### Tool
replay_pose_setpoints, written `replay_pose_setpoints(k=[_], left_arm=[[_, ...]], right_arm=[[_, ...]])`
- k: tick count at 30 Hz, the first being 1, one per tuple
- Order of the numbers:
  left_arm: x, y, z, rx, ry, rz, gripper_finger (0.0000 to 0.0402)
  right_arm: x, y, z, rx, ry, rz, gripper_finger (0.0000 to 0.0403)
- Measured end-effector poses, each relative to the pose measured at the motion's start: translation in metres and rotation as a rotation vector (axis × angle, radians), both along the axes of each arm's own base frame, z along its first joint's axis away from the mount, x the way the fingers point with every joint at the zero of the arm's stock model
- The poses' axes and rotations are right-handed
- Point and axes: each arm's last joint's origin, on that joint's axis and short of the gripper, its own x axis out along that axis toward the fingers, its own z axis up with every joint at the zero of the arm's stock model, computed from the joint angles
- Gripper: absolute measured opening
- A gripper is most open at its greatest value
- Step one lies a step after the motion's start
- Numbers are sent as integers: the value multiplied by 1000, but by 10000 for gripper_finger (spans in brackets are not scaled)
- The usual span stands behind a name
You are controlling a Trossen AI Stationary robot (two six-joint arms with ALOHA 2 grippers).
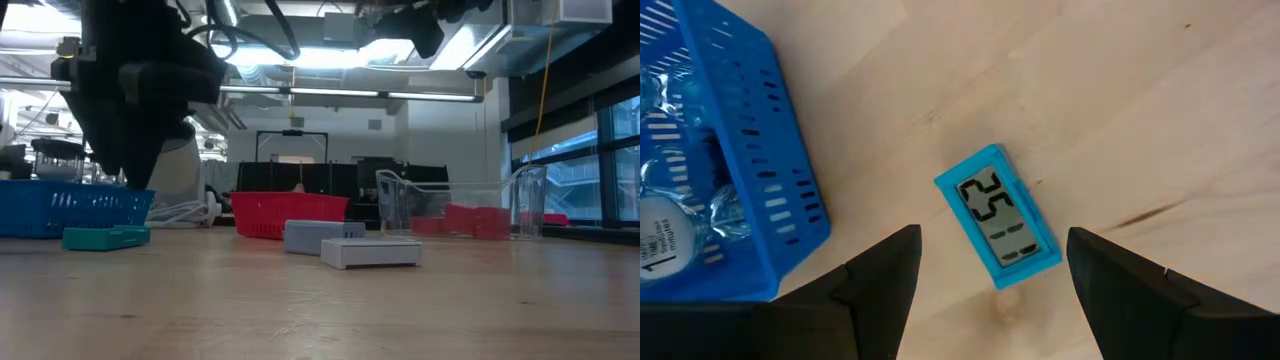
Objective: Pick & Place Office items
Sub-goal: Put the blue digital clock into the red bin
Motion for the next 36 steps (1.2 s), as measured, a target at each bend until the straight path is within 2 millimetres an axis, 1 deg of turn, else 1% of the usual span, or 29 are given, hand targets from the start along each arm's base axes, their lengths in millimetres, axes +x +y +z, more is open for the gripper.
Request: replay_pose_setpoints(k=[5,11,14,20,25,28,31,36], left_arm=[[-1,-2,-6,4,-15,0,249],[-14,1,-33,-21,0,73,249],[-17,2,-38,-30,-32,93,249],[-19,4,-35,-49,-82,93,249],[-23,6,-18,-54,-146,87,249],[-23,7,-11,-44,-194,91,249],[-19,6,-13,-50,-219,92,249],[-15,3,-26,-40,-205,101,249]], right_arm=[[0,5,0,-9,-2,24,293],[0,10,0,-18,-3,45,293],[0,10,0,-19,-3,45,293],[0,10,0,-22,-4,46,293],[0,10,0,-31,-4,50,293],[0,10,0,-33,-4,51,293],[0,10,0,-36,-5,52,293],[0,10,0,-43,-5,55,293]])
